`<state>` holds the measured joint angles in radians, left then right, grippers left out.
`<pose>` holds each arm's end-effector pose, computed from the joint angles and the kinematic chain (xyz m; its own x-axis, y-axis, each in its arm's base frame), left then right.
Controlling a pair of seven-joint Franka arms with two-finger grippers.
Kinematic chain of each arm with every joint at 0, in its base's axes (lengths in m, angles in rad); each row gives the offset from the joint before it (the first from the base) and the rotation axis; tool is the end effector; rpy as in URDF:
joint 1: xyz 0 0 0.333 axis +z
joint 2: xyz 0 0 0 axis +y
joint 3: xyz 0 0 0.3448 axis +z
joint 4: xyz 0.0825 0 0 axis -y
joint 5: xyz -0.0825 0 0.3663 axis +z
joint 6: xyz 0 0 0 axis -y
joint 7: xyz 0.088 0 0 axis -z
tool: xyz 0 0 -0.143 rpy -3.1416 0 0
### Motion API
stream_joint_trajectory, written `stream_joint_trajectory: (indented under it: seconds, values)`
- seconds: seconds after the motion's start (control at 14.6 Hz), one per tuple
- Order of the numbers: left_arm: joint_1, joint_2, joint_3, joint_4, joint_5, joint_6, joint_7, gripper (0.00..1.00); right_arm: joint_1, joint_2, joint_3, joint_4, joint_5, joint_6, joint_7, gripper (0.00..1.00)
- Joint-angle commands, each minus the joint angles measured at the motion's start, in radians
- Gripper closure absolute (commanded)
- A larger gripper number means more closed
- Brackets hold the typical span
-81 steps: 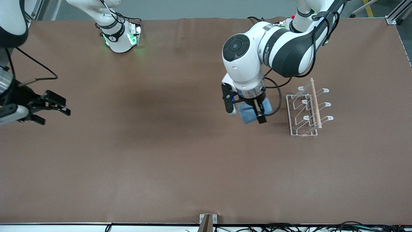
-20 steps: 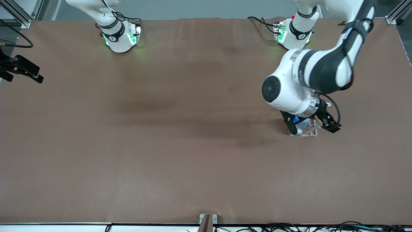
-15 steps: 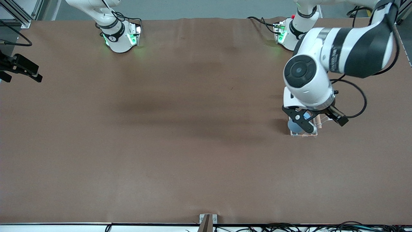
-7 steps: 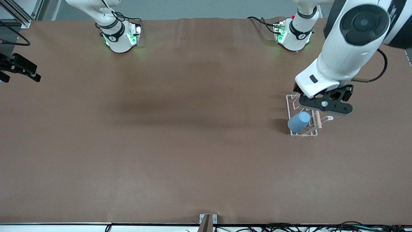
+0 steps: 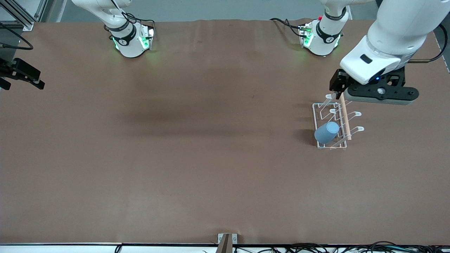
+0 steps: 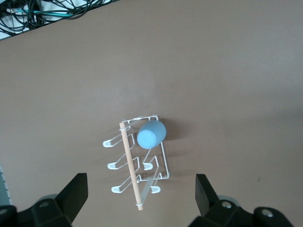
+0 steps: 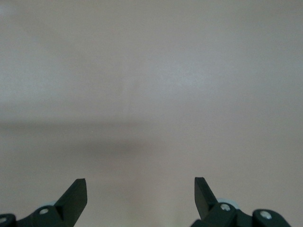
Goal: Hang cup on cup holder
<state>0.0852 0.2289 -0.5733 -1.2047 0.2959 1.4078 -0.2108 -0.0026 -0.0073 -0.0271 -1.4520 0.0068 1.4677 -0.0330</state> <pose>0.5566 -0.1906 0.6562 0.9751 -0.2171 0.0456 -0.2073 -0.9649 -0.1614 0.5241 -0.0146 0.6654 0.9997 0.0040 0.0232 0.0041 -1.0000 -0.0062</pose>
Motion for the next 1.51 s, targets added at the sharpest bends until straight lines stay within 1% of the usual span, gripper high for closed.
stream_joint_trajectory:
  seconds: [0.0,0.07,0.14,0.21,0.27,0.41,0.48,0.55,0.68,0.75,0.89,0.96,1.16,1.37,1.44]
  values:
    - [0.027,-0.048,-0.004,-0.004,-0.073,-0.003,-0.01,0.0,-0.004,0.0,0.001,0.007,0.009,-0.006,-0.01,0.0]
    - [0.051,-0.057,-0.002,-0.004,-0.086,-0.003,-0.012,0.0,-0.004,0.0,0.001,0.007,0.009,-0.006,-0.008,0.0]
    - [0.059,-0.093,0.006,-0.015,-0.108,-0.003,-0.004,0.0,-0.004,0.001,0.0,0.007,0.01,-0.007,-0.007,0.0]
    - [0.048,-0.109,0.039,-0.03,-0.133,-0.003,-0.005,0.0,-0.004,0.0,-0.001,0.007,0.009,-0.006,-0.005,0.0]
    - [0.022,-0.121,0.096,-0.036,-0.164,-0.004,-0.004,0.0,-0.004,0.0,-0.001,0.007,0.009,-0.006,-0.005,0.0]
    - [-0.054,-0.16,0.246,-0.084,-0.23,-0.006,-0.002,0.0,-0.004,0.0,0.0,0.007,0.009,-0.006,-0.004,0.0]
    - [-0.083,-0.181,0.3,-0.116,-0.248,-0.006,-0.002,0.0,-0.004,0.001,0.001,0.007,0.009,-0.006,-0.004,0.0]
    - [-0.09,-0.196,0.321,-0.137,-0.257,-0.004,-0.002,0.0,-0.004,0.001,0.0,0.007,0.009,-0.004,-0.002,0.0]
    - [-0.088,-0.235,0.329,-0.202,-0.267,0.006,-0.004,0.0,-0.004,0.001,-0.001,0.007,0.009,-0.004,-0.002,0.0]
    - [-0.087,-0.255,0.343,-0.232,-0.267,0.02,-0.004,0.0,-0.004,0.001,-0.001,0.007,0.009,-0.004,-0.002,0.0]
    - [-0.088,-0.296,0.392,-0.301,-0.273,0.039,-0.001,0.0,-0.005,0.001,0.001,0.007,0.009,-0.004,-0.002,0.0]
    - [-0.088,-0.302,0.4,-0.315,-0.279,0.039,0.008,0.0,-0.005,0.001,0.0,0.007,0.009,-0.004,-0.002,0.0]
    - [-0.087,-0.322,0.409,-0.364,-0.279,0.057,0.039,0.0,-0.005,0.003,-0.001,0.007,0.009,-0.003,-0.001,0.0]
    - [-0.084,-0.387,0.409,-0.473,-0.287,0.143,0.044,0.0,-0.005,0.003,0.001,0.007,0.009,-0.003,-0.001,0.0]
    - [-0.079,-0.39,0.411,-0.486,-0.299,0.146,0.062,0.0,-0.005,0.003,0.0,0.007,0.009,-0.003,-0.001,0.0]
